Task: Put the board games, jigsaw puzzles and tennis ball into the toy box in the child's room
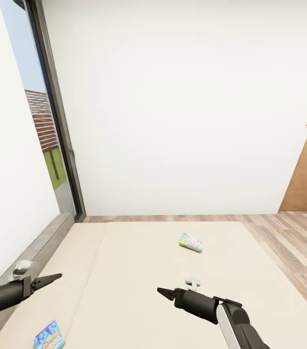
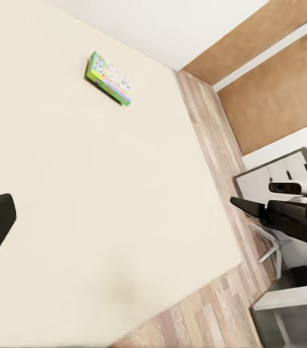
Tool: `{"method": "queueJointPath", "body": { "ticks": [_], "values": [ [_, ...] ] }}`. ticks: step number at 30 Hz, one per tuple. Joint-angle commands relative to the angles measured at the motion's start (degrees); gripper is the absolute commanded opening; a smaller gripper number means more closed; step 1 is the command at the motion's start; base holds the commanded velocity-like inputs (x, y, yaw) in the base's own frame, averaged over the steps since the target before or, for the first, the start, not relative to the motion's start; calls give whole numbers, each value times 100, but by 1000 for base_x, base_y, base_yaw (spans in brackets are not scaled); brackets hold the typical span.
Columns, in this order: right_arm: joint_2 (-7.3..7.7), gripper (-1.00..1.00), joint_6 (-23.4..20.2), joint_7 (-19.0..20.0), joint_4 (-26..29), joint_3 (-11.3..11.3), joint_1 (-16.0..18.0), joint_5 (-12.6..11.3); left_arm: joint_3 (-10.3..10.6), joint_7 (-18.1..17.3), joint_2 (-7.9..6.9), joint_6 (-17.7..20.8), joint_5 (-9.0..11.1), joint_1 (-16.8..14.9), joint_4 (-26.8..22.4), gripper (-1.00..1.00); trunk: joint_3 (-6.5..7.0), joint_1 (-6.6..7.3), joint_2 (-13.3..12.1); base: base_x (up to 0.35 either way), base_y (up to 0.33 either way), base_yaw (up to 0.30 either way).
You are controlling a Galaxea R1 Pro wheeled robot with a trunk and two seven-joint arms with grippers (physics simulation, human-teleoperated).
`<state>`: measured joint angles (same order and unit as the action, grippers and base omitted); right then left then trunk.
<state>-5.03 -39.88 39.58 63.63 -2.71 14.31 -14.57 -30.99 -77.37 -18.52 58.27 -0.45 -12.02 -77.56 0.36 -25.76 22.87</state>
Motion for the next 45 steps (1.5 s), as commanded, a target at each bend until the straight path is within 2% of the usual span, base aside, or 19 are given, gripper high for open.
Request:
{"method": "queueJointPath", "body": {
  "ticks": [1, 18, 45],
  "values": [
    [-7, 100, -37, 15, 1, -18, 2, -11, -4, -27, -1, 58, -6, -1, 4, 100, -3, -2, 5, 0, 275, 0],
    [-4, 100, -33, 15, 1, -19, 2, -11, -4, -7, -2, 53, -7, -2, 4, 100, -3, -2, 5, 0, 256, 0],
    [-7, 100, -37, -26, 2, -12, 2, -3, -4, -6, -2, 46, -7, -2, 4, 100, -3, -2, 5, -10, 115, 0]
  ]
}}
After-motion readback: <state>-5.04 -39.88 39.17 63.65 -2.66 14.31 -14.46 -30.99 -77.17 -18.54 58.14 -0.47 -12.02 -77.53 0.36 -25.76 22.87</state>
